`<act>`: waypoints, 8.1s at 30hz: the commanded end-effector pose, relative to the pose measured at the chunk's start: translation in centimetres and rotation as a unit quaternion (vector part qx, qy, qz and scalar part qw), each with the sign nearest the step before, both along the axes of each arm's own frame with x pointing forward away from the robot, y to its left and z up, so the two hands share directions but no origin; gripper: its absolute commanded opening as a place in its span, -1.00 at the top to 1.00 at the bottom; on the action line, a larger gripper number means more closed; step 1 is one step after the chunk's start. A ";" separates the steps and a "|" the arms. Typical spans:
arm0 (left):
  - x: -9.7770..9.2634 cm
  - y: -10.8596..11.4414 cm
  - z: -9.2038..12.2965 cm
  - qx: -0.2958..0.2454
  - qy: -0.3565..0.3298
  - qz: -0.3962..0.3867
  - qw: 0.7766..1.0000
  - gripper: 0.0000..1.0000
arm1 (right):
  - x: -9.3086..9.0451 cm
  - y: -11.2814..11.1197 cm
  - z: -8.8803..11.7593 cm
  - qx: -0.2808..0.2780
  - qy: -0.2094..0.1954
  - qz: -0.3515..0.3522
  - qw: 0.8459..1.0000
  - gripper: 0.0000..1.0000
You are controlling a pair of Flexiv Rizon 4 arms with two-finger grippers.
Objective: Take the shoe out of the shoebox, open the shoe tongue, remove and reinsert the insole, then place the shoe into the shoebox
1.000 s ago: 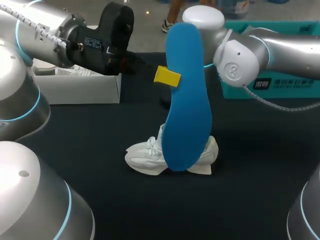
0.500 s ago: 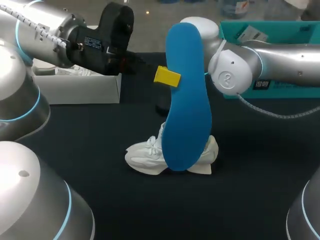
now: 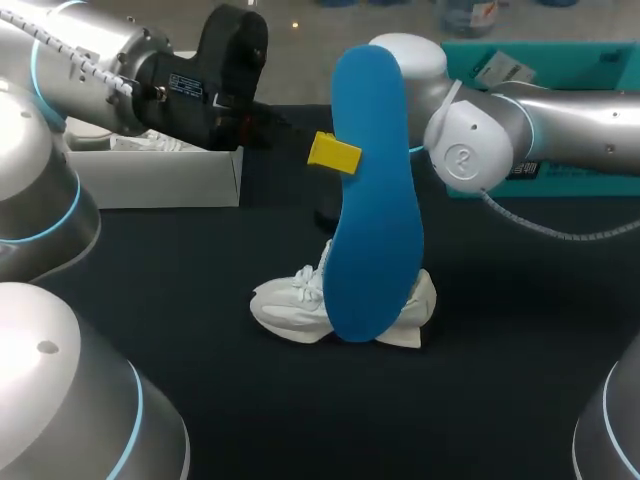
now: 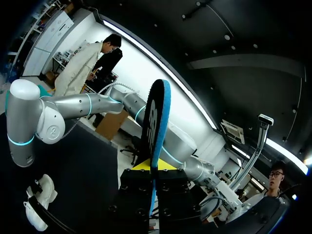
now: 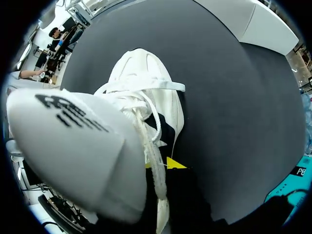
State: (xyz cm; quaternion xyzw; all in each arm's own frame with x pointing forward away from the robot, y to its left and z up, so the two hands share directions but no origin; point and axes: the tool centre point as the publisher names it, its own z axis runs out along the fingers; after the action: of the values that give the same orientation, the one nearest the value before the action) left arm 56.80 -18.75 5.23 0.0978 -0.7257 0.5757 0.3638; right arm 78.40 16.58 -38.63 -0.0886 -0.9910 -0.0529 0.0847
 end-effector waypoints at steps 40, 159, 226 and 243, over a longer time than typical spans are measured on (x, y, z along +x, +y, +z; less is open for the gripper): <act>0.1 -0.1 0.0 0.000 0.000 -0.001 1.000 1.00 | -0.2 0.3 5.3 0.069 0.050 -0.539 0.838 1.00; 0.1 -0.1 0.0 0.000 0.000 -0.001 1.000 1.00 | -5.3 -7.3 19.1 0.448 0.324 -0.478 0.682 -1.00; 5.8 -2.4 -0.5 -0.134 -0.480 0.017 0.867 1.00 | -1.0 -6.7 28.5 0.498 0.392 -0.476 0.610 -1.00; 9.7 -1.0 -5.6 -0.193 -0.754 -0.067 0.624 1.00 | -1.0 -6.7 28.5 0.498 0.392 -0.476 0.610 -1.00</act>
State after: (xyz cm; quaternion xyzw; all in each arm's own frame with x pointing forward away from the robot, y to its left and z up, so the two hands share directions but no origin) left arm 65.98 -20.04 0.47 -0.3193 -0.7098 0.6164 -0.1193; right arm 77.35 9.71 -10.04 -0.5038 -0.5028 -0.5315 0.4592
